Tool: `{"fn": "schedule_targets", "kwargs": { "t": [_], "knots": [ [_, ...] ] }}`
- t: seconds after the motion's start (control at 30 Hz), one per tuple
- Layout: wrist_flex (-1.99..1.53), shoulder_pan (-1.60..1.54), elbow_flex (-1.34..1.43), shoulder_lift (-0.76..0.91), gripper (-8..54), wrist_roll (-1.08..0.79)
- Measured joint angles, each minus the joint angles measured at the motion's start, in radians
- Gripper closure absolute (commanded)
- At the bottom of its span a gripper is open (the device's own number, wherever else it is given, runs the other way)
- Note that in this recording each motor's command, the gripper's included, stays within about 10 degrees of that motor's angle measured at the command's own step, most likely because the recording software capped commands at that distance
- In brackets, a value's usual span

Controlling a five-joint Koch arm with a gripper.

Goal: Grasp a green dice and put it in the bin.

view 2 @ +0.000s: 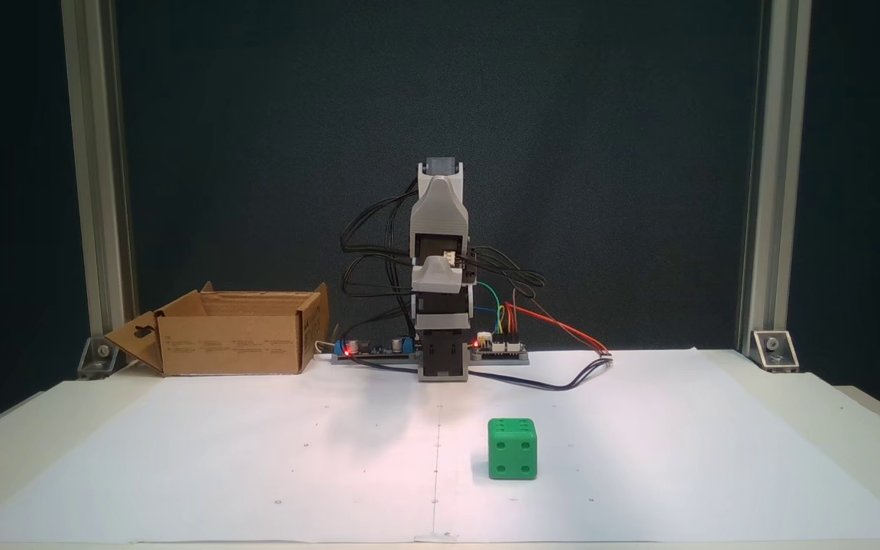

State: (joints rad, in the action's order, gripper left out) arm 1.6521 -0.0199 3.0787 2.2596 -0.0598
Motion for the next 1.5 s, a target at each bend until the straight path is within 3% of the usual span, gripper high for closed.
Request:
{"fn": "schedule_targets", "kwargs": {
  "t": [0.2, 1.5],
  "knots": [
    [-0.262, 0.02, 0.0, 0.002, 0.4, 0.0],
    [-0.262, 0.021, 0.0, 0.0, 1.1, 0.0]
  ]
}}
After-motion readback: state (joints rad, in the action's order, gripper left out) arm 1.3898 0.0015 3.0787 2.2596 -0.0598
